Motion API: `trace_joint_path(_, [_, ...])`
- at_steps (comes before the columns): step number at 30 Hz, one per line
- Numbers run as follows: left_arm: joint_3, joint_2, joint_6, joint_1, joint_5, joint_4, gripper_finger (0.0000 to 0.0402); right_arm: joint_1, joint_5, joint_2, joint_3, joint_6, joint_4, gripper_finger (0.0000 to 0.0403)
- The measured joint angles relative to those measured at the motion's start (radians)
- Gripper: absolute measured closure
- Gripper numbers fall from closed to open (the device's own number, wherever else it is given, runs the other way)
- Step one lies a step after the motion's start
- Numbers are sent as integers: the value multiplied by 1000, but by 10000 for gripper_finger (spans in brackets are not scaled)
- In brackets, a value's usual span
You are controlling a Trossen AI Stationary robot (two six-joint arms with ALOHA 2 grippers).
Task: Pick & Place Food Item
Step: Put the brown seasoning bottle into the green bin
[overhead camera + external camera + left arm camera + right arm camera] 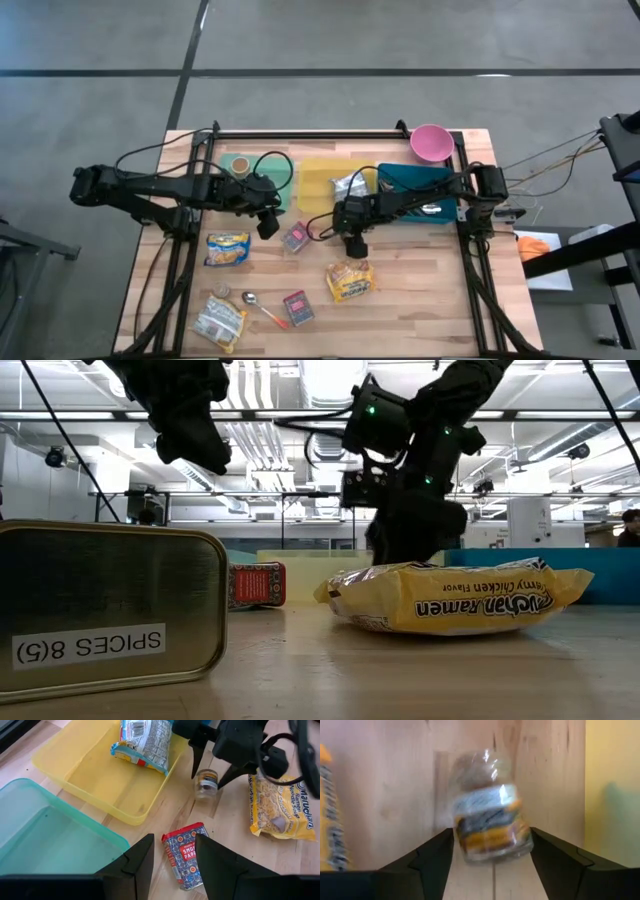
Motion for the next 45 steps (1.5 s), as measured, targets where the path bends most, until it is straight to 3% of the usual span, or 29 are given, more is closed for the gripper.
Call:
trace_joint_path(7, [0, 0, 0, 0, 0, 0, 253, 11, 9, 0, 0, -3, 5, 215])
trace_joint_path(11, [0, 0, 8, 0, 0, 0, 253, 16, 8, 0, 1, -2, 19, 217])
trace_joint_path(20, [0, 0, 8, 0, 0, 0, 253, 18, 0, 0, 2, 8, 46, 99])
trace_joint_path(24, [0, 0, 8, 0, 0, 0, 253, 18, 0, 0, 3, 9, 52, 71])
trace_joint_path(45, [0, 0, 8, 0, 0, 0, 253, 38, 13, 0, 3, 79, 113, 65])
